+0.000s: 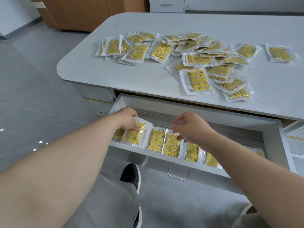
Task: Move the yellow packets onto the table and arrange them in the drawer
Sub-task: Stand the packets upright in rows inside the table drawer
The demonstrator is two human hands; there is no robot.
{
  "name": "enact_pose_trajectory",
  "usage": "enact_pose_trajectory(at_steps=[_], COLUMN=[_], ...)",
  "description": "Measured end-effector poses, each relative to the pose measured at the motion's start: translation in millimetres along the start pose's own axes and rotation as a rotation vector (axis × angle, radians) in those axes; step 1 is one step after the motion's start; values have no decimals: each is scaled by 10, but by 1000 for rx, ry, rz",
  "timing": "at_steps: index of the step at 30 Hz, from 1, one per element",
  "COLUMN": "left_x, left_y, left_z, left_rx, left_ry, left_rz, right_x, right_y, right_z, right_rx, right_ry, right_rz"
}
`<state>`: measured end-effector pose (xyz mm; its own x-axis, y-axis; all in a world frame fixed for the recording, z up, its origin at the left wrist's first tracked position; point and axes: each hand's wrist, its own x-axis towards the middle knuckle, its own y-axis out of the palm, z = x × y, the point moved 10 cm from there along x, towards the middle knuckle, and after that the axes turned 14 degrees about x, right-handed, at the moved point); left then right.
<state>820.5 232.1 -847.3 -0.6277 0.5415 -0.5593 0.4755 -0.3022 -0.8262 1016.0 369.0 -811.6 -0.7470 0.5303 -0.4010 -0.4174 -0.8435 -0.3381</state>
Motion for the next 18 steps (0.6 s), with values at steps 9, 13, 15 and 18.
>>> enact_pose_trajectory(at_steps=[9,13,15,18], left_x=[71,18,-5,-90], left_y=[89,22,-40,-111], left_z=[13,-101,-211,-437], left_rx=[371,578,645,574], left_ry=[9,9,6,10], left_rz=[-175,-190,-160,-13], right_x=[-33,-45,-56,-86], right_y=[-38,-69,-127,-296], right_z=[-2,55,125,264], right_rx=[20,37,7,-33], right_ry=[-3,-3,-23,-62], right_rz=[-11,-7,-8,-40])
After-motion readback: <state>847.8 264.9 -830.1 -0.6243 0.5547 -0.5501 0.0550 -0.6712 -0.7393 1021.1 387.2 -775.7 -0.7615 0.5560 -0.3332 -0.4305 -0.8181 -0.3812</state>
